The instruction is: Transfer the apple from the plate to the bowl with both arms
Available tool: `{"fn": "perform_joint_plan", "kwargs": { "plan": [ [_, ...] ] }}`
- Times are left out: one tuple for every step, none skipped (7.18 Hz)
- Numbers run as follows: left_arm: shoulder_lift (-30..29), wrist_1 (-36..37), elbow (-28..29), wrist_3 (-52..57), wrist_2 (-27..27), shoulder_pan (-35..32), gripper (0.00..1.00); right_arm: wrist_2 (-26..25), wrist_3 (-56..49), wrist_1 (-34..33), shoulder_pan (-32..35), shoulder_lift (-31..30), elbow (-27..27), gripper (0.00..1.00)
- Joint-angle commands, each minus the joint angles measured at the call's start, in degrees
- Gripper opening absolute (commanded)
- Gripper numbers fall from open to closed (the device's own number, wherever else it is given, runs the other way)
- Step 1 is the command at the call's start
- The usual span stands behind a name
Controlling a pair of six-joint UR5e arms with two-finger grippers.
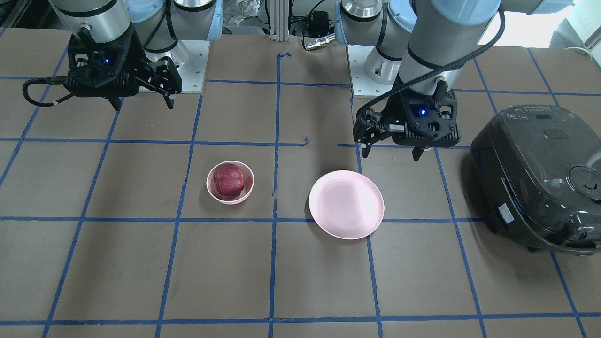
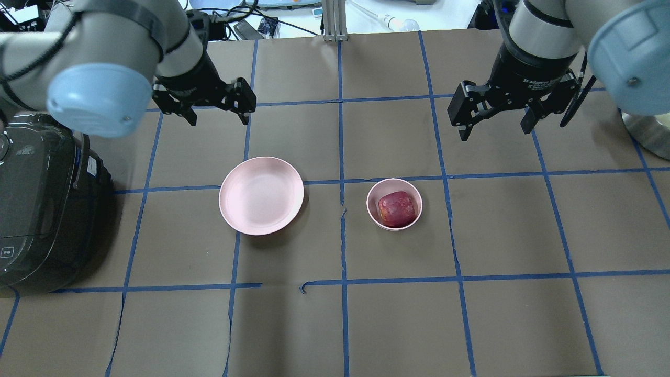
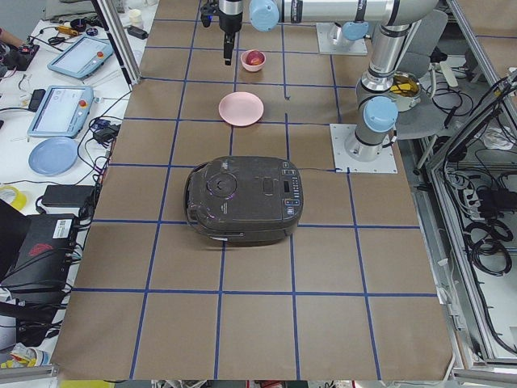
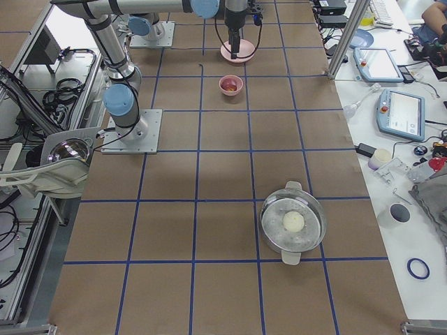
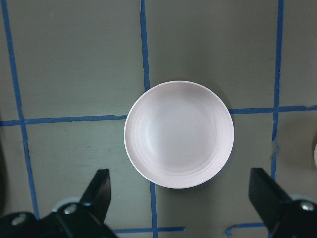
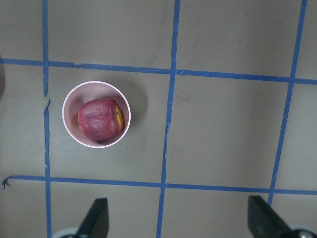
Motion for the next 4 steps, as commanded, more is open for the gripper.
{"fn": "perform_joint_plan", "kwargs": {
  "plan": [
    [1.3, -0.9, 0.2, 2.7, 0.0, 0.3, 1.0, 0.0, 0.5, -0.1, 0.0, -0.1, -0.1, 1.0],
    [1.5, -1.7, -0.4, 2.7, 0.4, 0.4, 1.0, 0.0, 0.6, -0.1, 0.0, -0.1, -0.1, 1.0],
    [1.8, -1.8, -1.1, 2.8, -0.3, 0.7, 1.0, 0.0, 0.6, -0.3, 0.1, -0.1, -0.1, 1.0],
    [1.9, -1.8, -1.1, 3.0, -0.1, 1.0, 1.0, 0.0, 0.6, -0.3, 0.1, -0.1, 0.0, 1.0]
  ]
}}
